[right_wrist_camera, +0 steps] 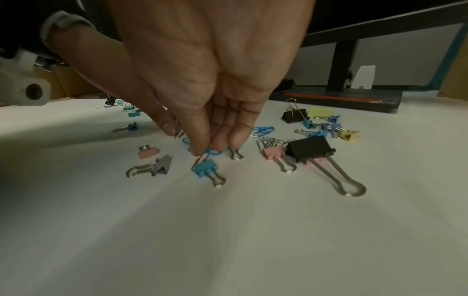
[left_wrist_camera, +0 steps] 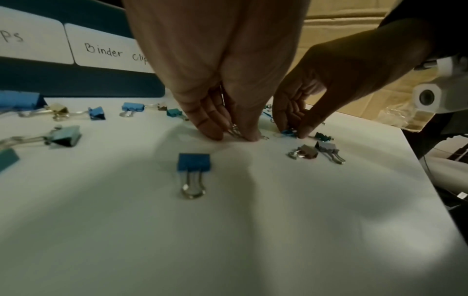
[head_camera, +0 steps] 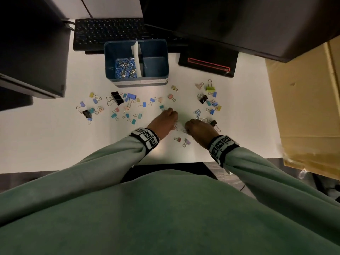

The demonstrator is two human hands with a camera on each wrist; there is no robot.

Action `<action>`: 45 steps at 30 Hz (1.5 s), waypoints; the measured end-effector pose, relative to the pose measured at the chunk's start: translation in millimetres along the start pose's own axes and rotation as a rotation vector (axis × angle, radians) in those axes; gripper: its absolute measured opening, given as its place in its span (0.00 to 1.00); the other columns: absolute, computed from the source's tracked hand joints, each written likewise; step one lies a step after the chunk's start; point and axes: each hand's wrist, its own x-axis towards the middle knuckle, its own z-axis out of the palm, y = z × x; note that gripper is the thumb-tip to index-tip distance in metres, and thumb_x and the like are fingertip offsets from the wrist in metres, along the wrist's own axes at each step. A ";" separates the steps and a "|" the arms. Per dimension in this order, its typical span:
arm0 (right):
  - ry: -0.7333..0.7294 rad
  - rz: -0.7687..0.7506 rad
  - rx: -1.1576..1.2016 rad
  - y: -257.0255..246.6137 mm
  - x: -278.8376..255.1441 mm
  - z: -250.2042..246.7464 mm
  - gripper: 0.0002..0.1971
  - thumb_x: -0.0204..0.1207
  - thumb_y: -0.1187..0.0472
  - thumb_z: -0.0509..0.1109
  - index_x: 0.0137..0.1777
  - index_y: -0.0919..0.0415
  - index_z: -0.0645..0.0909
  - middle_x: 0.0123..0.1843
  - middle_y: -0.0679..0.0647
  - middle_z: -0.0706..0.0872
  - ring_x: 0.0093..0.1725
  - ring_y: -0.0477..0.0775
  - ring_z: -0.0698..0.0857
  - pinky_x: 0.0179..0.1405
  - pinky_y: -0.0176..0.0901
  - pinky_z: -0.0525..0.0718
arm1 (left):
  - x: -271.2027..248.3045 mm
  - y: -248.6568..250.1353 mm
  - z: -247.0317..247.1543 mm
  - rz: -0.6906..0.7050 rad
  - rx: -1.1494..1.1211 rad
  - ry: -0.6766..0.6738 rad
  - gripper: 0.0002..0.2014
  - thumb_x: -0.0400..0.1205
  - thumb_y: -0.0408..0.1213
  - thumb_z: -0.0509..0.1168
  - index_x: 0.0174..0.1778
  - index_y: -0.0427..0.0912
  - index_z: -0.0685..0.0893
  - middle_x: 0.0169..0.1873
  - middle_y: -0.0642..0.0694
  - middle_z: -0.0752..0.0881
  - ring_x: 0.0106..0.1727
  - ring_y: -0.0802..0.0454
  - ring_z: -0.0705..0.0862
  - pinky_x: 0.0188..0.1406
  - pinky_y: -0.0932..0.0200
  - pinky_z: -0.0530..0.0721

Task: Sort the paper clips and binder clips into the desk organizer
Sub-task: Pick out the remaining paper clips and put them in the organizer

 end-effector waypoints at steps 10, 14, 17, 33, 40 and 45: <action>0.003 -0.001 0.032 0.5 22.9 -8.0 0.05 0.79 0.68 0.62 0.47 0.65 0.79 0.44 0.61 0.82 0.44 0.62 0.81 0.43 0.52 0.80 | 4.2 6.1 1.8 0.042 0.123 -0.001 0.16 0.78 0.25 0.68 0.61 0.34 0.75 0.57 0.37 0.78 0.57 0.42 0.82 0.56 0.54 0.80; -0.034 0.113 0.184 4.9 26.4 -15.0 0.06 0.80 0.65 0.59 0.45 0.62 0.77 0.41 0.59 0.84 0.43 0.62 0.84 0.38 0.45 0.76 | 1.0 4.8 1.5 0.024 0.144 -0.009 0.16 0.78 0.27 0.68 0.61 0.34 0.75 0.57 0.37 0.80 0.56 0.42 0.84 0.56 0.55 0.82; 0.000 0.211 0.366 9.7 34.2 -23.5 0.03 0.79 0.61 0.66 0.51 0.57 0.78 0.43 0.56 0.86 0.40 0.61 0.86 0.38 0.46 0.82 | -1.0 3.3 0.9 -0.001 0.120 0.005 0.15 0.79 0.28 0.67 0.61 0.34 0.75 0.55 0.37 0.82 0.54 0.42 0.85 0.55 0.54 0.84; 0.435 0.120 0.844 -101.4 190.8 -166.1 0.03 0.75 0.61 0.71 0.46 0.53 0.82 0.33 0.44 0.84 0.33 0.46 0.82 0.32 0.43 0.80 | -23.4 -106.2 -174.6 -0.454 -0.505 0.671 0.06 0.78 0.26 0.64 0.45 0.40 0.83 0.39 0.47 0.86 0.39 0.53 0.83 0.48 0.58 0.86; 0.458 0.163 0.655 -71.2 159.0 -148.3 0.07 0.79 0.58 0.70 0.51 0.62 0.81 0.45 0.55 0.88 0.43 0.52 0.84 0.43 0.46 0.83 | -35.8 -59.3 -98.2 -0.333 -0.370 0.660 0.03 0.80 0.32 0.66 0.43 0.43 0.79 0.41 0.48 0.80 0.40 0.51 0.81 0.41 0.60 0.78; 0.275 0.444 0.460 18.5 57.1 -80.6 0.05 0.77 0.60 0.71 0.46 0.62 0.83 0.47 0.58 0.89 0.48 0.60 0.86 0.47 0.41 0.75 | -38.8 -12.5 -13.8 -0.174 -0.062 0.149 0.17 0.78 0.45 0.71 0.57 0.39 0.78 0.52 0.42 0.82 0.51 0.46 0.82 0.53 0.53 0.81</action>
